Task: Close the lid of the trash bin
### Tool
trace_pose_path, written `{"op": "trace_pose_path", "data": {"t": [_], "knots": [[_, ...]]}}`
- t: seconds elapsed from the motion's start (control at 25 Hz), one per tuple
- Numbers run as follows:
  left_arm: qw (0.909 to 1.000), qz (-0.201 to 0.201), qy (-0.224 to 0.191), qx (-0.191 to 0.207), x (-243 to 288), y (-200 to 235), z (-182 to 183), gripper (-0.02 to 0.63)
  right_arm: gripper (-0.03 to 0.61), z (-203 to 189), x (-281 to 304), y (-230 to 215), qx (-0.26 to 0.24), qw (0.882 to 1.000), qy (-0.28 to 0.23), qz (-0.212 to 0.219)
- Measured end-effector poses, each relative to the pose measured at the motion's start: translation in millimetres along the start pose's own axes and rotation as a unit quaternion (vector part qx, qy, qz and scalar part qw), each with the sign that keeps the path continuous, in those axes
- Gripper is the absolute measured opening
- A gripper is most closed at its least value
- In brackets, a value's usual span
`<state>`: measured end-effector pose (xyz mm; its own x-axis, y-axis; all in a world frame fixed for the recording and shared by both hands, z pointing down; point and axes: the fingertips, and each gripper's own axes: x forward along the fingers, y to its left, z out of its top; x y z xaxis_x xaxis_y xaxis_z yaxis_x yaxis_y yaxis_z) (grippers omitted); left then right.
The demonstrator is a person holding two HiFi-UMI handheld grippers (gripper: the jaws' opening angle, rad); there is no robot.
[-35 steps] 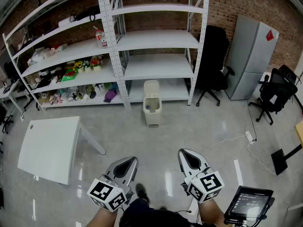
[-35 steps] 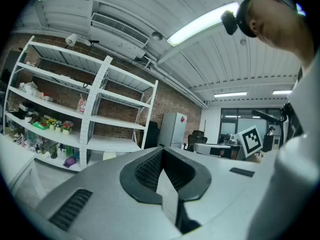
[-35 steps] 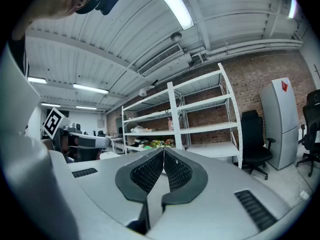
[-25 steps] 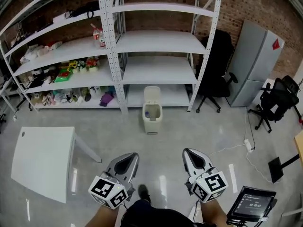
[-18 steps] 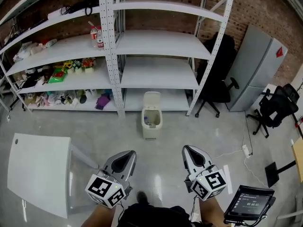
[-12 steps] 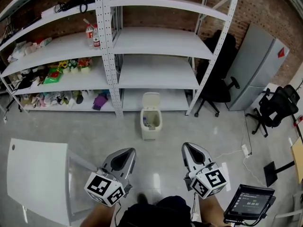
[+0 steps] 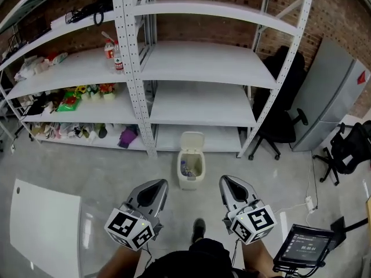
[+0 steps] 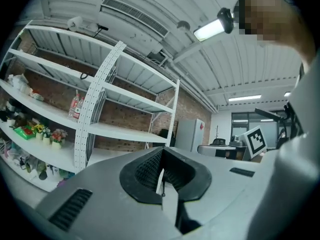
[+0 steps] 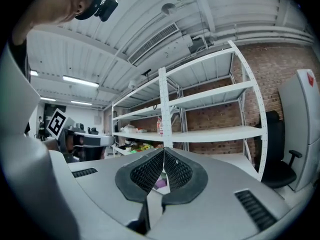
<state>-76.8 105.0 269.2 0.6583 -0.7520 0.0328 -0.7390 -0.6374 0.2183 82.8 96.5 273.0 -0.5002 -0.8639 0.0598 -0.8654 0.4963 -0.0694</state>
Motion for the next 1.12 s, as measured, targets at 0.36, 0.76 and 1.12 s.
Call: {"op": "trace_pose_path", "data": {"t": [0.36,0.76,1.12], "knots": [[0.9995,0.026,-0.020,0.003,111.4,32.5,33.9,-0.009,0.008,36.9,79.4,-88.7,-0.021,0.999,-0.015,0.042],[0.9996,0.024,-0.008,-0.014,182.9,103.7,43.1,-0.009,0.008,36.6,173.1,-133.3,-0.011,0.999,0.007,0.030],[0.9998,-0.008,0.004,-0.019,233.6,199.6,45.1,-0.009,0.008,24.2,271.5,-150.5,0.006,1.000,0.023,-0.012]]}}
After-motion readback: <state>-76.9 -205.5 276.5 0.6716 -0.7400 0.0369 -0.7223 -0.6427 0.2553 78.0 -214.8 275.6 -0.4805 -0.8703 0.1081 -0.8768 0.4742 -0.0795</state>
